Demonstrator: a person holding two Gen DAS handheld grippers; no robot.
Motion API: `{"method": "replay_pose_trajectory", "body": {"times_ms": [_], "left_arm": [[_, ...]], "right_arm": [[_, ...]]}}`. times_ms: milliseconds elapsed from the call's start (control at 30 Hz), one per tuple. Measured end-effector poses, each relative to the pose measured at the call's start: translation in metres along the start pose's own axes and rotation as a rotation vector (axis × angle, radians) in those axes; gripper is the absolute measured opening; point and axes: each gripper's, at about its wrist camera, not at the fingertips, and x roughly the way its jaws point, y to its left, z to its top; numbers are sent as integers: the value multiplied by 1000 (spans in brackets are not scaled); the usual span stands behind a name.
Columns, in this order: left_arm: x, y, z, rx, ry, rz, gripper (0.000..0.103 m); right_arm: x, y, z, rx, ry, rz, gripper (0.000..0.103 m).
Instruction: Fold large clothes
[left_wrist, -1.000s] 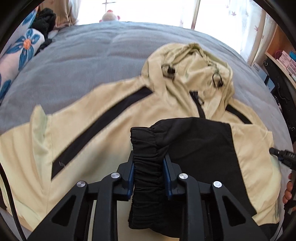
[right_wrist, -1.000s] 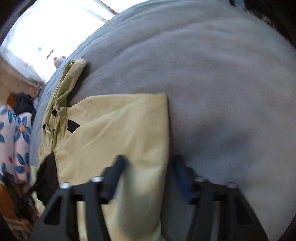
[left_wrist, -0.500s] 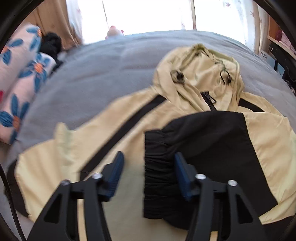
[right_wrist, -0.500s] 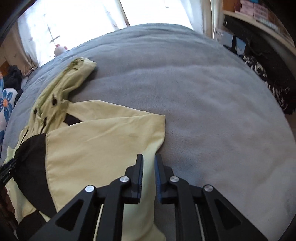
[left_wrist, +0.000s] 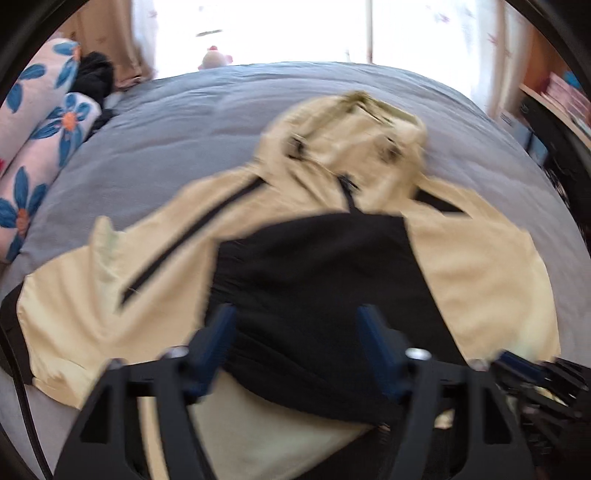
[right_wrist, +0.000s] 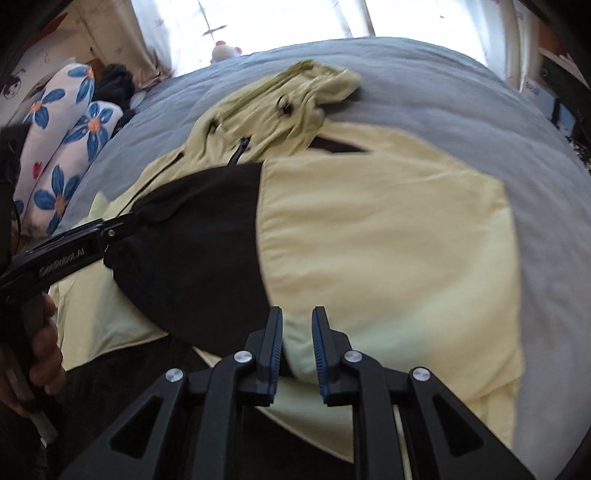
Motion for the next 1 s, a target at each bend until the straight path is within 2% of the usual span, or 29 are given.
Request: {"method": "replay_pose_trajectory", "body": {"times_ms": [133, 167, 200, 267, 300, 333, 400, 467, 533, 733, 1000], "left_arm": [[25, -27, -23, 75, 60, 53, 84], [32, -24, -25, 69, 73, 80, 84], [36, -18, -26, 56, 78, 88, 84], [41, -3, -25, 13, 85, 44, 84], [42, 3, -24, -5, 85, 23, 84], [42, 5, -24, -10, 83, 10, 84], [42, 2, -24, 9, 77, 16, 84], [41, -5, -25, 35, 77, 41, 84], [39, -8, -25, 45, 73, 56, 84], [10, -8, -23, 44, 38, 52, 84], [-52, -6, -34, 32, -30, 19, 84]], "right_arm": [[7, -17, -8, 15, 0, -10, 13], [2, -28, -9, 24, -14, -44, 13], [-2, -35, -10, 24, -28, -113, 13], [-8, -55, -13, 31, -48, -248, 16], [-11, -77, -16, 67, -44, -277, 16], [-13, -89, -17, 96, -39, -270, 14], [-21, -117, -22, 181, -38, -190, 12], [-28, -122, -23, 199, -45, -179, 12], [-31, -118, -23, 198, -48, -192, 16], [-45, -93, -25, 181, -62, -178, 16], [-85, -54, -32, 163, -109, -138, 16]]}}
